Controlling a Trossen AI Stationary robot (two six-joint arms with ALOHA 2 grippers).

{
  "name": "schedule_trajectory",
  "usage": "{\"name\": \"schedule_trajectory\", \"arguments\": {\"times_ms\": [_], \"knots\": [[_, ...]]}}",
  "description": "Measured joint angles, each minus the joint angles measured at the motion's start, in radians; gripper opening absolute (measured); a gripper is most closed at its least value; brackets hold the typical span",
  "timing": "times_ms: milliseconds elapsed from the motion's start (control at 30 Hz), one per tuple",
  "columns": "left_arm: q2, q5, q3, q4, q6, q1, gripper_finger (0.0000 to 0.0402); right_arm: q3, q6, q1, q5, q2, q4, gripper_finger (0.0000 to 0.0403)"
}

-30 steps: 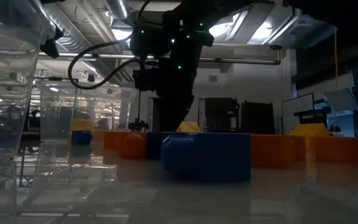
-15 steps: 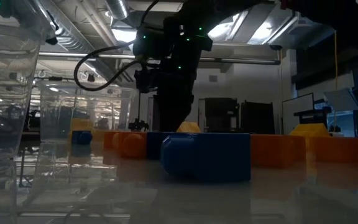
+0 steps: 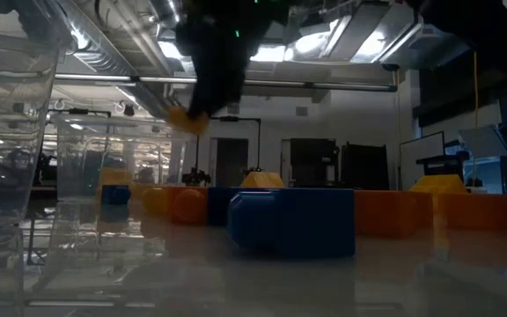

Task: Sort blocks
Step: Put the yellow game piece into the top transparent bin

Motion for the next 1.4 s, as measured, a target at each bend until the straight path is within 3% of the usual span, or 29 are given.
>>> {"name": "schedule_trajectory", "arguments": {"times_ms": [233, 433, 633, 1033, 1400], "knots": [[-0.004, 0.0, 0.0, 0.001, 0.003, 0.0, 0.0186, 0.124, -0.176, -0.025, 0.196, -0.001, 0.161, 0.0153], [-0.004, -0.016, 0.0, 0.002, 0.003, 0.0, 0.0186, 0.122, -0.347, -0.072, 0.199, 0.022, 0.518, 0.0153], [-0.003, -0.03, 0.0, 0.003, 0.003, 0.0, 0.0186, 0.117, -0.399, -0.132, 0.2, 0.08, 0.681, 0.0154], [-0.002, -0.03, 0.0, 0.001, 0.01, 0.0, 0.0186, 0.118, -0.348, -0.19, 0.197, 0.138, 0.728, 0.016], [-0.002, -0.03, 0.0, 0.001, 0.01, 0.0, 0.0186, 0.118, -0.291, -0.192, 0.188, 0.138, 0.727, 0.0263]]}}
